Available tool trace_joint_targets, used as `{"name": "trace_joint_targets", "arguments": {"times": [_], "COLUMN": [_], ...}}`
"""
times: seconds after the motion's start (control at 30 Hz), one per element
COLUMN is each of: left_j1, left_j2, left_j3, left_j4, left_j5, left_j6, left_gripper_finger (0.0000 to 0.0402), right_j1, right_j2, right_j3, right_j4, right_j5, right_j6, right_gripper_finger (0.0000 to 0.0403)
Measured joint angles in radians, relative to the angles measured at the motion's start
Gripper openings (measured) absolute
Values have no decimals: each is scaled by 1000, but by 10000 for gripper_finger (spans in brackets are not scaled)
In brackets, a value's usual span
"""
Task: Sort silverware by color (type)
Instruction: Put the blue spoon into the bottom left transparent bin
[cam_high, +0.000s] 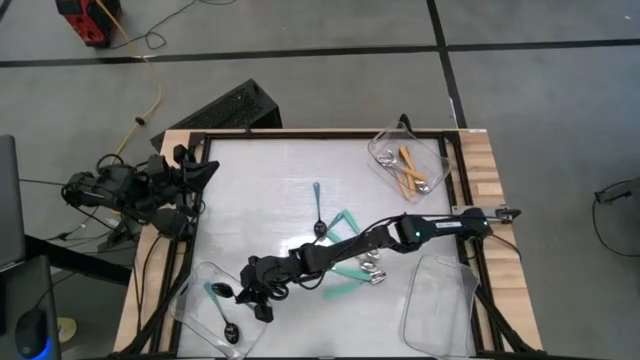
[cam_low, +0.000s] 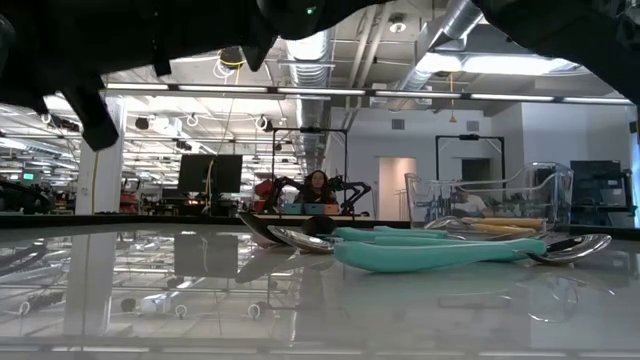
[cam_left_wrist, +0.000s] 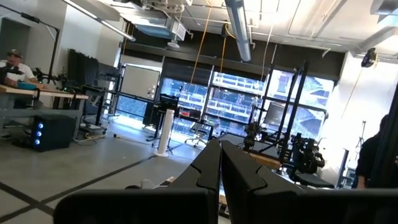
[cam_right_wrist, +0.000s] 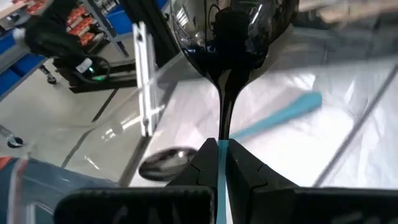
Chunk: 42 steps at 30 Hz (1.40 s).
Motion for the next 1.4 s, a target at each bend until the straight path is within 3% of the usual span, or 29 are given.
{"name": "trace_joint_targets", "arguments": {"times": [0.43, 0.63, 1.17, 1.4], "left_j1": [0, 0, 0, 0], "left_j2": [0, 0, 0, 0], "left_j3": [0, 0, 0, 0], "left_j4": [0, 0, -1, -1], "left_j5": [0, 0, 0, 0], "left_j6": [0, 0, 0, 0], "left_gripper_finger": [0, 0, 0, 0], "right_j1": [-5, -12, -17, -19], "right_j2": [-2, -2, -2, -33], "right_j3": [2, 2, 2, 1], "right_j4": [-25, -24, -23, -16], "right_j5": [-2, -2, 1, -32], "right_j6": [13, 45, 44, -65], "right_gripper_finger": [31, 61, 69, 70]}}
